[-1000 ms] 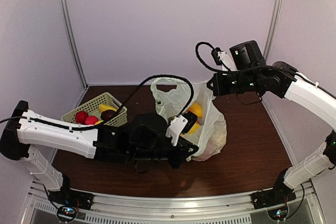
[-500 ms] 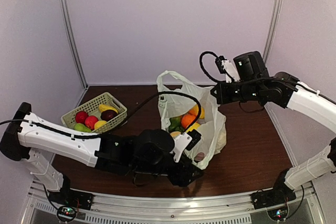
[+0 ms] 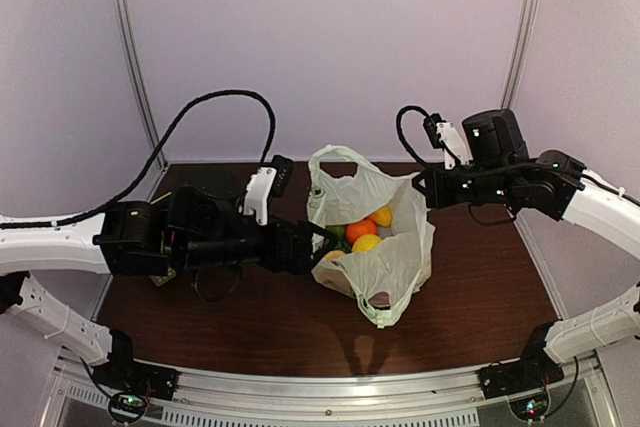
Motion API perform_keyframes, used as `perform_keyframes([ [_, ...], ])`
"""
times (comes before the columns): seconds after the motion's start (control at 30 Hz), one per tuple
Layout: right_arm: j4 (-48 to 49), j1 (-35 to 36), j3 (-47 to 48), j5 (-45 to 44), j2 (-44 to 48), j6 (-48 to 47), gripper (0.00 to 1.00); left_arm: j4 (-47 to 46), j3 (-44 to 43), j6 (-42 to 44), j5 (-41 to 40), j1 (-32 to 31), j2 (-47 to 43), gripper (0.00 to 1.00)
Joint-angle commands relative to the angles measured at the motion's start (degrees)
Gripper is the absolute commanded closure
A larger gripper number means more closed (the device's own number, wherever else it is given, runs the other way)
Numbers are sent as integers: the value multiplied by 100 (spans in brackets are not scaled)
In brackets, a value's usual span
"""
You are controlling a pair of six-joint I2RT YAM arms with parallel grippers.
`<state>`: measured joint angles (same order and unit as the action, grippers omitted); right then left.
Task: Untie the knot of the plastic bag and take out the fruit
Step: Open the bag opening for the takeout bag.
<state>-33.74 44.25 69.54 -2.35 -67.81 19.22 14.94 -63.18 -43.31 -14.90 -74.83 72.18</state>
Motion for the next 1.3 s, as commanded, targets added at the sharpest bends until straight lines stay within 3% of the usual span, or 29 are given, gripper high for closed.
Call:
perform_keyframes([
  [0.0, 135, -30, -46, 73, 96, -51, 100, 124, 276, -485, -192, 520, -98, 2],
  [0.6, 201, -30, 10, 187, 42, -74, 100, -958, 573, -881, 730, 1535, 1071, 3],
  [0.67, 195, -30, 45, 200, 20, -78, 100, -989, 587, -908, 793, 1583, 1192, 16],
  [0.77, 177, -30, 83, 208, -34, -98, 100, -1229, 591, -805, 1039, 1584, 1313, 54],
  [0.83, 171, -29, 115, 211, -82, -111, 100, -1330, 563, -732, 1163, 1579, 1379, 73],
  [0.93, 106, -30, 221, 213, -171, -150, 98, -1384, 536, -673, 1221, 1579, 1403, 89],
  [1.0, 44, -30, 306, 217, -182, -164, 87, -1373, 526, -657, 1198, 1584, 1389, 99],
  [1.17, -194, -16, 513, 217, -7, -245, 37, -1388, 539, -607, 1169, 1580, 1314, 100],
  [1.27, -295, 24, 579, 380, 231, -298, 28, -1406, 552, -582, 1164, 1583, 1281, 100],
])
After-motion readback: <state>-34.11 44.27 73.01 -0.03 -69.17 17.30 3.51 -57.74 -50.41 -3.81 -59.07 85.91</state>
